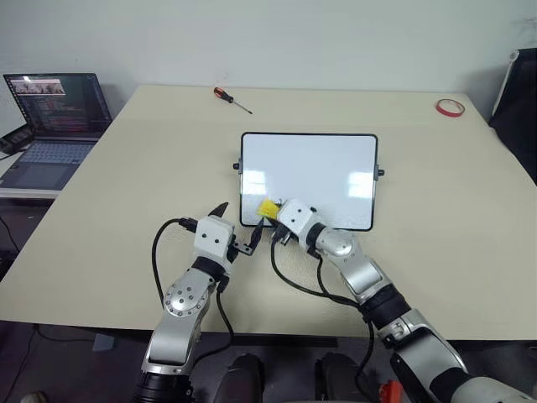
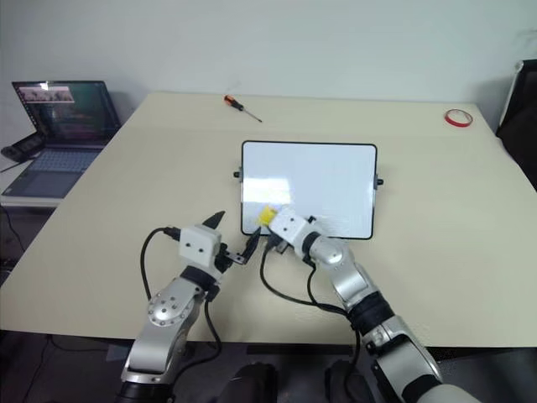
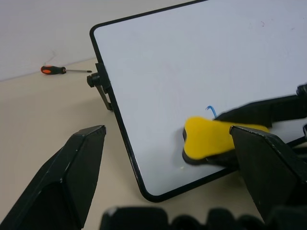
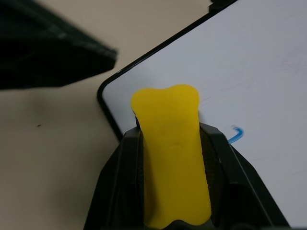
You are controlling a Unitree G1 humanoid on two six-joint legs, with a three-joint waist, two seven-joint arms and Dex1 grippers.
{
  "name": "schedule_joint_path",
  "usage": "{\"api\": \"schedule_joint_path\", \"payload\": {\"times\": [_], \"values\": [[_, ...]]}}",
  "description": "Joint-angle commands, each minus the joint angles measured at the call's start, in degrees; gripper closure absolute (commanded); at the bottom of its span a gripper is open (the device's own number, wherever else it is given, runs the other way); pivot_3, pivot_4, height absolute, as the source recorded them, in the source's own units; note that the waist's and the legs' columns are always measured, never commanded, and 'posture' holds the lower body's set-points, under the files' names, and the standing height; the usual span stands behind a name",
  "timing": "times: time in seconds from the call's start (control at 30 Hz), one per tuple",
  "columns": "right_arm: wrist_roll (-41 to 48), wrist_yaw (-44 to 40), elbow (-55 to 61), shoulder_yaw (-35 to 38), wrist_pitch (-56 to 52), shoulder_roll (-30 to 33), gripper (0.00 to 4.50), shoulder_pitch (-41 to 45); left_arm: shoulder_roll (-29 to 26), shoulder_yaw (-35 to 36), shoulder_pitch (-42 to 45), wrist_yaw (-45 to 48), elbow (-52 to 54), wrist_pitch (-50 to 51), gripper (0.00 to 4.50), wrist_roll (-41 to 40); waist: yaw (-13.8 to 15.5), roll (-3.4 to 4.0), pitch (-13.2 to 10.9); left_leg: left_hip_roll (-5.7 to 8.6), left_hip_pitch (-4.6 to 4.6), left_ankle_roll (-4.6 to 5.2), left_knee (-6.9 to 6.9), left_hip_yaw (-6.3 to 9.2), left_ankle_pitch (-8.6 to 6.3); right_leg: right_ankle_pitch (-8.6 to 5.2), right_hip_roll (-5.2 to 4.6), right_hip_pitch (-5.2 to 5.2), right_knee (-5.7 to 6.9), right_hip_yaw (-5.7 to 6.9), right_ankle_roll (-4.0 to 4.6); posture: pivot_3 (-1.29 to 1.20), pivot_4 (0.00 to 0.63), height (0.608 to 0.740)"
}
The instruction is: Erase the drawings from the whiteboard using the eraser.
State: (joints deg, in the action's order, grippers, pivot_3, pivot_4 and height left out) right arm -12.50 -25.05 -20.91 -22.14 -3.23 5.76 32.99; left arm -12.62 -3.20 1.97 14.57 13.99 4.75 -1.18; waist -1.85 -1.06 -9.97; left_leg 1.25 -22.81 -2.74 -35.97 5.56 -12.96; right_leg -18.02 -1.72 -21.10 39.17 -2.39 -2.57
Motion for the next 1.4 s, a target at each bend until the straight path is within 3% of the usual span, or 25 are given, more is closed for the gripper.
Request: {"api": "schedule_joint_path", "payload": {"times": [0.03,0.2,0.33,0.8,1.4], "values": [[-1.18,3.27,-2.46,2.51,-2.06,0.49,3.28,2.66,0.0,0.14,0.11,-0.27,3.01,-0.24,0.0,0.33,0.0,0.0,0.0,0.0,0.01,0.0,0.0,0.03,0.0,0.0,0.0,0.02,0.0,0.03,0.0,0.0,0.15,0.74],[-1.04,10.4,-6.17,5.91,-0.42,0.06,3.28,7.42,0.04,-0.19,0.39,-0.08,2.76,-0.12,0.0,0.17,0.3,-0.01,0.0,0.01,0.03,-0.07,-0.05,0.12,0.05,0.08,0.02,0.02,0.11,0.09,0.05,0.0,0.15,0.74],[-1.6,11.5,-5.88,6.22,-0.44,1.48,3.28,6.72,0.05,-0.4,1.17,0.36,2.08,-0.12,0.0,-0.09,0.36,-0.01,0.0,0.02,0.01,-0.07,-0.04,0.11,0.05,0.08,0.01,0.03,0.06,0.09,0.05,0.0,0.15,0.74],[-4.01,-1.64,3.46,-0.75,-3.16,9.38,3.28,-3.67,0.03,-0.58,2.71,1.28,1.15,0.08,0.0,-0.47,0.14,0.0,0.05,0.01,0.24,-0.07,-0.02,0.17,0.05,0.09,0.02,0.38,-0.07,0.14,0.03,0.0,0.15,0.74],[-5.56,6.97,-6.72,0.35,2.92,0.66,3.28,7.77,0.6,-0.77,1.55,0.52,2.71,1.02,0.0,-0.26,-0.44,0.01,0.02,-0.18,0.75,-0.08,0.05,0.09,0.05,0.12,0.24,0.76,-0.17,0.01,0.09,0.0,0.15,0.74]]}}
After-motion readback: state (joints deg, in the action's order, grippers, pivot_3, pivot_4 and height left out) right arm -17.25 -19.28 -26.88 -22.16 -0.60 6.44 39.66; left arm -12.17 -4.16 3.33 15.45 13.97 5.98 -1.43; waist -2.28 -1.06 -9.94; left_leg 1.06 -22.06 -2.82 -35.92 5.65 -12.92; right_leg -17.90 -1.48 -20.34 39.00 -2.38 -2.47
